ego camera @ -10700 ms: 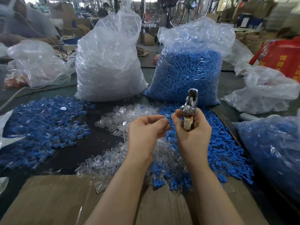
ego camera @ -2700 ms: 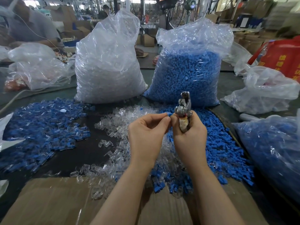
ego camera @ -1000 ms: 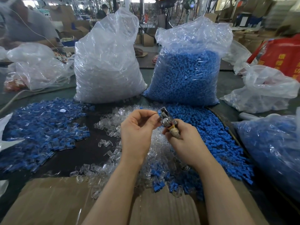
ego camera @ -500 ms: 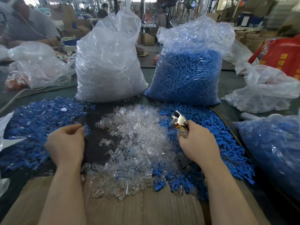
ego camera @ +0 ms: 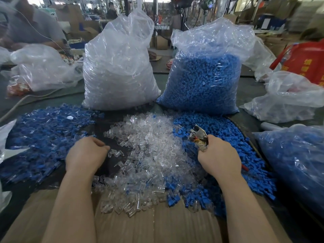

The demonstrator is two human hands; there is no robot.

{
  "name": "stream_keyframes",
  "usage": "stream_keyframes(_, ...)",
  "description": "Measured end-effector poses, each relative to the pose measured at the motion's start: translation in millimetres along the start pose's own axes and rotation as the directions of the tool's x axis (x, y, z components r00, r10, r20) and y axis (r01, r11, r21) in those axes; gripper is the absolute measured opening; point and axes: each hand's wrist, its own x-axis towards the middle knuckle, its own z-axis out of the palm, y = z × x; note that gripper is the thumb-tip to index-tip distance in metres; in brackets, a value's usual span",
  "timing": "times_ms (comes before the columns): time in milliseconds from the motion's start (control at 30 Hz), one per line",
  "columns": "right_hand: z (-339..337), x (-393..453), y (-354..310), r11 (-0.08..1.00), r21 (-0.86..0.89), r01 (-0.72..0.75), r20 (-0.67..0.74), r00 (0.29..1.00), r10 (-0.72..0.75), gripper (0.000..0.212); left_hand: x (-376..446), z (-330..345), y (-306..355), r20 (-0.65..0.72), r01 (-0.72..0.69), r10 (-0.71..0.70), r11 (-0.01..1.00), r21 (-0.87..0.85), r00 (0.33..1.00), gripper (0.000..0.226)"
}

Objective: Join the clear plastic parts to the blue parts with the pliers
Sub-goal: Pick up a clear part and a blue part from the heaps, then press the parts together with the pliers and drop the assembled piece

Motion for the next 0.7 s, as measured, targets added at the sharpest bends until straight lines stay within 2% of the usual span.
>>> stream_keyframes(33,0,0,0,1.000,0.004,-0.003,0.000,1.000,0.003,0.024,0,2,1,0.068,-0.011,0.009,0.999,0.035,0.998,0.020)
stream_keyframes(100,-1,1,0,1.000,0.023,-0.005,-0.001,1.000,0.005,0.023,1,6,1,0.116,-0.019,0.013,0.998,0.056,0.993,0.020)
stream_keyframes(200,-2,2,0,0.999,0.048,0.000,0.024,1.000,-0.001,0.022,2,8,-1,0.103,0.003,-0.003,1.000,0.004,0.995,0.004)
stream_keyframes(267,-2,2,-1,0.999,0.046,0.025,0.054,0.998,-0.027,0.020,3,11,-3,0.113,0.006,-0.004,1.000,-0.016,0.994,0.012)
stream_keyframes(367,-1,0,-3,0.996,0.046,0.078,0.080,0.993,-0.082,0.020,1,12,0,0.128,0.000,0.005,0.999,-0.036,0.992,0.011)
stream_keyframes(500,3,-3,-7,0.991,0.010,0.132,0.069,0.989,-0.132,0.023,-3,15,5,0.159,-0.045,0.059,0.995,-0.090,0.986,0.018)
stream_keyframes(700,4,-5,-6,0.998,-0.042,0.056,0.073,0.996,-0.053,0.017,-8,22,9,0.111,-0.070,0.083,0.991,-0.116,0.990,0.015)
